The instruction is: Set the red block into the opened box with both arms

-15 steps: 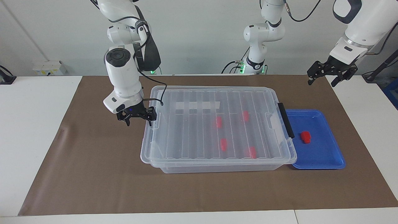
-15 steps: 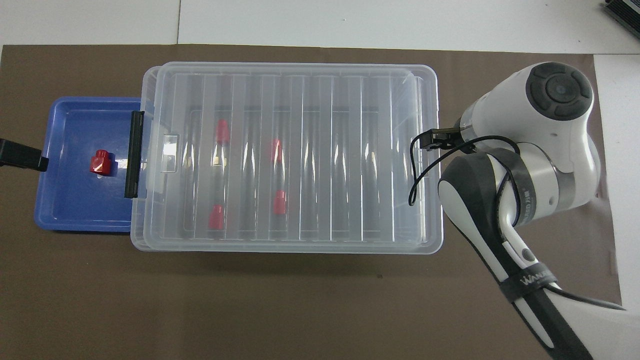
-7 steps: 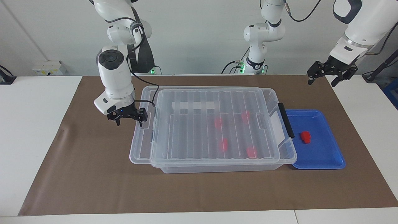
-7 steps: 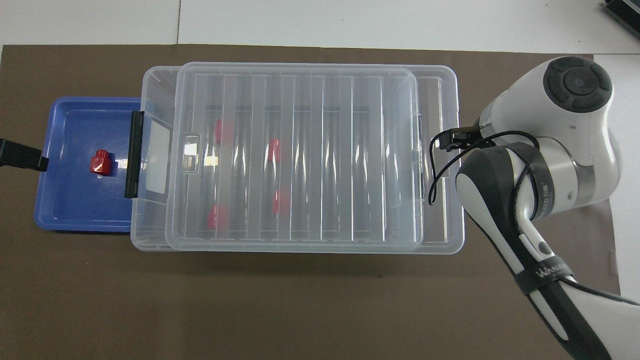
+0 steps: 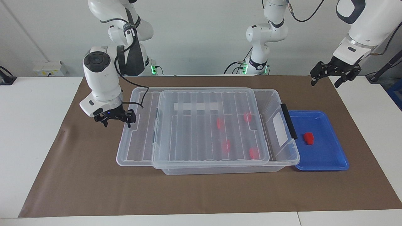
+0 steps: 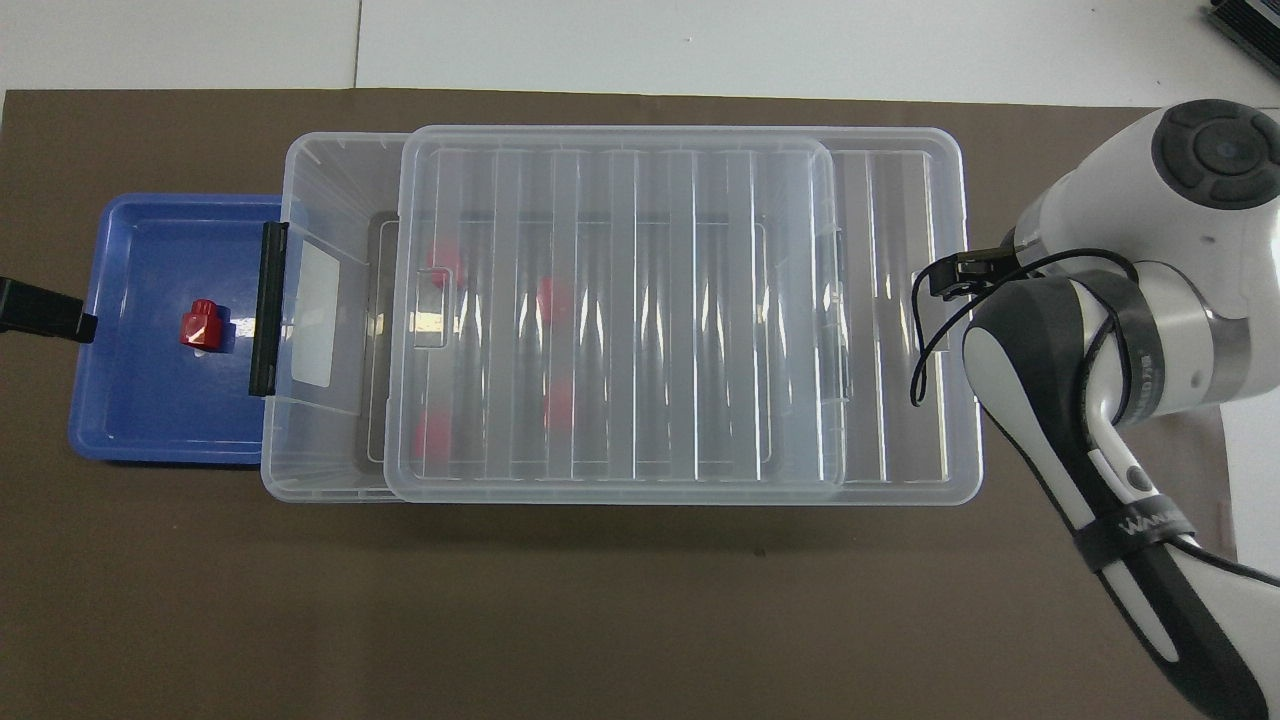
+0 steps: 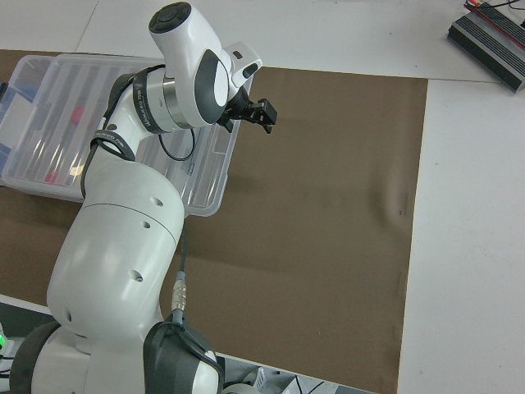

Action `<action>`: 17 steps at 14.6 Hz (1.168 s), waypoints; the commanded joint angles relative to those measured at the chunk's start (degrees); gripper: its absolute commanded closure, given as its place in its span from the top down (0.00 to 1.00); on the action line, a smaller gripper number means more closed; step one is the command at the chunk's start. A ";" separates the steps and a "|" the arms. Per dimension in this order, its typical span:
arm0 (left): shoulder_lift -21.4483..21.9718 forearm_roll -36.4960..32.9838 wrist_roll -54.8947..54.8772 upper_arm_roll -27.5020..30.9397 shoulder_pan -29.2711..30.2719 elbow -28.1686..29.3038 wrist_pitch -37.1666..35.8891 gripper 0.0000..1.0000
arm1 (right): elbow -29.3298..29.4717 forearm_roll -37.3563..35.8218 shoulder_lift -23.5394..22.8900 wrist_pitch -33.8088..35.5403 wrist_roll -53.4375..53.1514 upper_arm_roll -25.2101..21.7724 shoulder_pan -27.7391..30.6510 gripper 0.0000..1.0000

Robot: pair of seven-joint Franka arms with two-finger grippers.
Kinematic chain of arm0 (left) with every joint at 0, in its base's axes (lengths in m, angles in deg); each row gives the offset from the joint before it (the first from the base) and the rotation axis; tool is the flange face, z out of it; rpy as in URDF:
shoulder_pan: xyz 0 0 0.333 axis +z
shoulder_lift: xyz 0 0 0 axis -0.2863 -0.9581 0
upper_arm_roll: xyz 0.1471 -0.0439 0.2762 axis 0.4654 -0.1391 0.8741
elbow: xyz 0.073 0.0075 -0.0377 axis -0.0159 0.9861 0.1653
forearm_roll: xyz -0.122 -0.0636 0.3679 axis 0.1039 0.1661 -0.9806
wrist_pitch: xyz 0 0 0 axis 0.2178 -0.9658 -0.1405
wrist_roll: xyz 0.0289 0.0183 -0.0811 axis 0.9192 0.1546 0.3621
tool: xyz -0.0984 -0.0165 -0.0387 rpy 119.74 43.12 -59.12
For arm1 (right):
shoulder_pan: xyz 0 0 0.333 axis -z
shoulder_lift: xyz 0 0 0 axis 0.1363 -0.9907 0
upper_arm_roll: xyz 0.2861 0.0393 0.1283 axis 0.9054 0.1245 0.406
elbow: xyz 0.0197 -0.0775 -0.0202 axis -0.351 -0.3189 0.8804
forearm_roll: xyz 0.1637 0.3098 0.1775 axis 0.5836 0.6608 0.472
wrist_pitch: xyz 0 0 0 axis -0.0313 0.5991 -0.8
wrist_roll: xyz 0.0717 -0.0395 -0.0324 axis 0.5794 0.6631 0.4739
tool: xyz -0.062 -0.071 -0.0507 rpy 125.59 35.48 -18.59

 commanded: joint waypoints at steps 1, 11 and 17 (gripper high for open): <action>1.37 -1.08 0.60 -0.03 0.07 1.34 0.26 1.00 | 0.13 -1.62 0.68 1.38 2.99 0.23 1.91 1.00; 3.57 -1.08 0.60 0.59 0.86 6.68 5.33 1.00 | 0.04 -3.37 0.94 2.00 7.47 0.23 4.81 1.00; 3.40 -1.26 2.18 0.59 1.12 15.04 22.13 1.00 | 0.04 -5.57 0.94 2.17 8.79 0.23 6.30 1.00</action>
